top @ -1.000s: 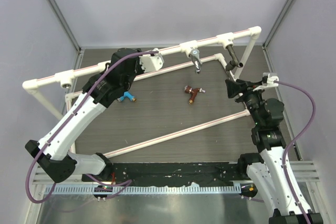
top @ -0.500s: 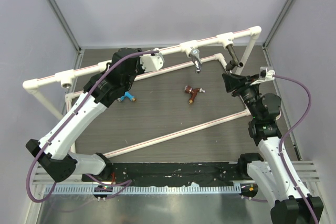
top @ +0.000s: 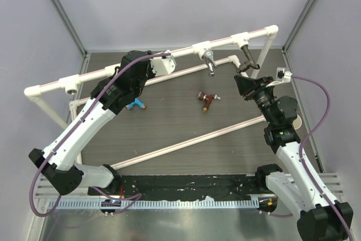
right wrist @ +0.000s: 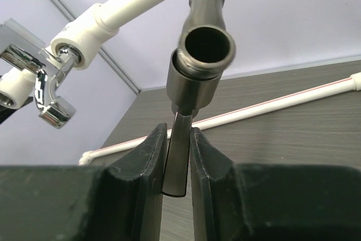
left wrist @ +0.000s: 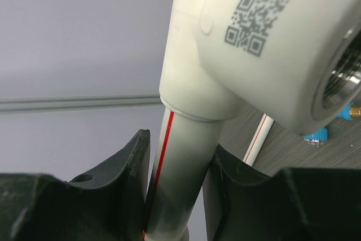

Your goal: Install the water faucets

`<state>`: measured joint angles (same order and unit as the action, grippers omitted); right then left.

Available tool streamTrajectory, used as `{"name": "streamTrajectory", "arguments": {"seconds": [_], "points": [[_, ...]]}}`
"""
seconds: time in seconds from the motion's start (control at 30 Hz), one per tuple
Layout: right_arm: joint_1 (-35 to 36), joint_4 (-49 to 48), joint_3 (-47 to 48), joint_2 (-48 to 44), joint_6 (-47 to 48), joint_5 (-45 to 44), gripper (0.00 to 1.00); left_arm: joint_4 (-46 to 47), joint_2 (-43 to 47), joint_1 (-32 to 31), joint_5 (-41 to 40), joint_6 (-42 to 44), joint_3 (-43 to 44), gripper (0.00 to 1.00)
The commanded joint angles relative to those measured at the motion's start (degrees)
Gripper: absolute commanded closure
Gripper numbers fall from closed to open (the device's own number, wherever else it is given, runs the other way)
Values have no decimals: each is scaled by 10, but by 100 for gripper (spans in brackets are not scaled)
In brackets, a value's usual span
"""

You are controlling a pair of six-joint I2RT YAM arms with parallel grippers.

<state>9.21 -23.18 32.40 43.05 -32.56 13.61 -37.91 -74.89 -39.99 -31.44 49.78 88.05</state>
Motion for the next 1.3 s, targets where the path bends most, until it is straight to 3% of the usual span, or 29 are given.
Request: {"name": "streamTrajectory", "arguments": {"seconds": [0.0,0.3,0.67,0.9,0.97,1.13,1.27], "points": [[54,-119,77,19,-44,28,84,39,-16,-5,17,-86,2,100],[66,-185,142,40,-102,-75,75,39,-11,-5,16,-84,0,100],[65,-86,202,42,37,-319,64,38,-10,-4,15,-84,-1,100],[60,-73,194,41,100,-365,59,40,-10,-5,15,-81,-2,100],[59,-61,200,41,115,-361,58,40,-11,-4,14,-81,-2,100],[59,-38,231,35,230,-217,53,39,-8,-5,14,-81,-2,100],[60,96,302,48,323,-95,44,39,-9,-4,15,-82,-1,100]]}}
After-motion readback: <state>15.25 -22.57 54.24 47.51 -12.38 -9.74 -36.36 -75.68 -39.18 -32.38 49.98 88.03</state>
